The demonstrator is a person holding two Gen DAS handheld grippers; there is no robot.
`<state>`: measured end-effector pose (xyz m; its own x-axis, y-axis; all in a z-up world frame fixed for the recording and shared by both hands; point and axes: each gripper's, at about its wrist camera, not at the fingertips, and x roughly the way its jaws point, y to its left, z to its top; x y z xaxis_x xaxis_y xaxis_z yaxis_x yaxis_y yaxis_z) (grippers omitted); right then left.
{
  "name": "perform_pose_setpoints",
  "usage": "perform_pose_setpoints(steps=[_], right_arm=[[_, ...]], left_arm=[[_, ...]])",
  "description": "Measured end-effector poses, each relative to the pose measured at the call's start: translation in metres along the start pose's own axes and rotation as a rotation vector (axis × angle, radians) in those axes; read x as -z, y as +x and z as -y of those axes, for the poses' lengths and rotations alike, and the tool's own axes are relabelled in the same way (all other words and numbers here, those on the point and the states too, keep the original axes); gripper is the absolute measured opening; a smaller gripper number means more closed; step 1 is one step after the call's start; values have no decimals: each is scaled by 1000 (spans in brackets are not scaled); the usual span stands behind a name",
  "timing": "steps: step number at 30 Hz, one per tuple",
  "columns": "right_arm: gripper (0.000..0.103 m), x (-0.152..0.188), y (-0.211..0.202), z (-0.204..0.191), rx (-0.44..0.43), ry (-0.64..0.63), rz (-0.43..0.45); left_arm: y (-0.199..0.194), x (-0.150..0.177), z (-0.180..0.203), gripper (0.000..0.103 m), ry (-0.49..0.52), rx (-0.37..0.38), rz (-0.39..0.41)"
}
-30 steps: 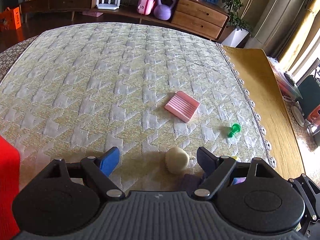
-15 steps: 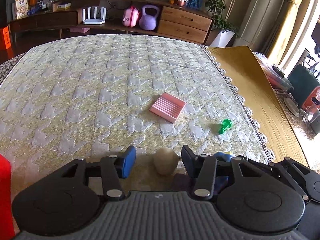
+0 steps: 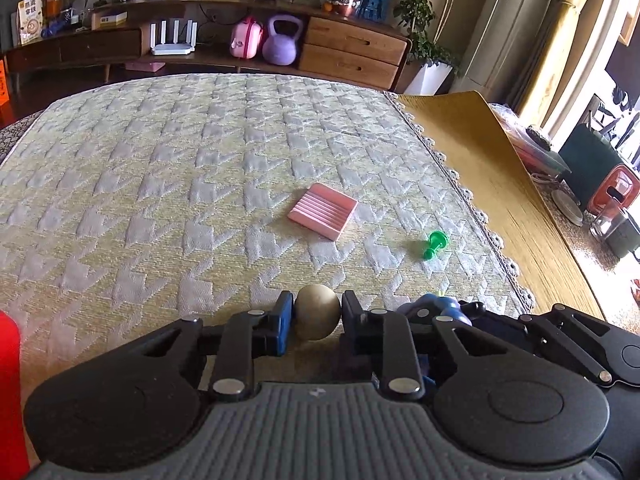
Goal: Organize rigid objects
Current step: 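Grasp the beige ball with the left tool while the right tool grasps the purple plush toy, then carry the ball and plush toy into the red box and open both tools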
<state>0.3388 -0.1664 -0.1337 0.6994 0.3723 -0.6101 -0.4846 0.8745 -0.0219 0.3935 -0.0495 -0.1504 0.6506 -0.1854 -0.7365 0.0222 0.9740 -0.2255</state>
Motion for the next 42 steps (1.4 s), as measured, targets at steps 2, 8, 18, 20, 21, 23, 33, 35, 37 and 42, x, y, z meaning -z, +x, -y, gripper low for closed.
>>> perform_pose_setpoints(steps=[2, 8, 18, 20, 21, 23, 33, 35, 37, 42], right_arm=[[55, 0, -2, -1, -1, 2, -6], [55, -4, -19, -3, 8, 12, 12], [56, -14, -69, -16, -27, 50, 34], [56, -17, -80, -22, -36, 50, 41], [56, -18, -85, -25, -39, 46, 46], [56, -21, -96, -34, -47, 41, 55], [56, -41, -128, -80, -117, 30, 91], [56, -44, -130, -92, -131, 19, 94], [56, -45, -132, -105, -146, 4, 95], [56, -48, -131, -135, -186, -30, 88]], left_arm=[[-4, -1, -3, 25, -4, -6, -2], [-21, -1, -11, 25, -23, -23, -22], [-79, 2, -22, 25, -42, -7, 5], [-94, 4, -23, 25, -41, -4, 11], [-101, 5, -25, 25, -43, -5, 13], [-117, 8, -28, 25, -45, -7, 18], [-190, 21, -67, 25, -60, -44, 62], [-202, 25, -80, 25, -65, -59, 70], [-211, 28, -92, 25, -74, -72, 74], [-230, 37, -127, 25, -98, -112, 78]])
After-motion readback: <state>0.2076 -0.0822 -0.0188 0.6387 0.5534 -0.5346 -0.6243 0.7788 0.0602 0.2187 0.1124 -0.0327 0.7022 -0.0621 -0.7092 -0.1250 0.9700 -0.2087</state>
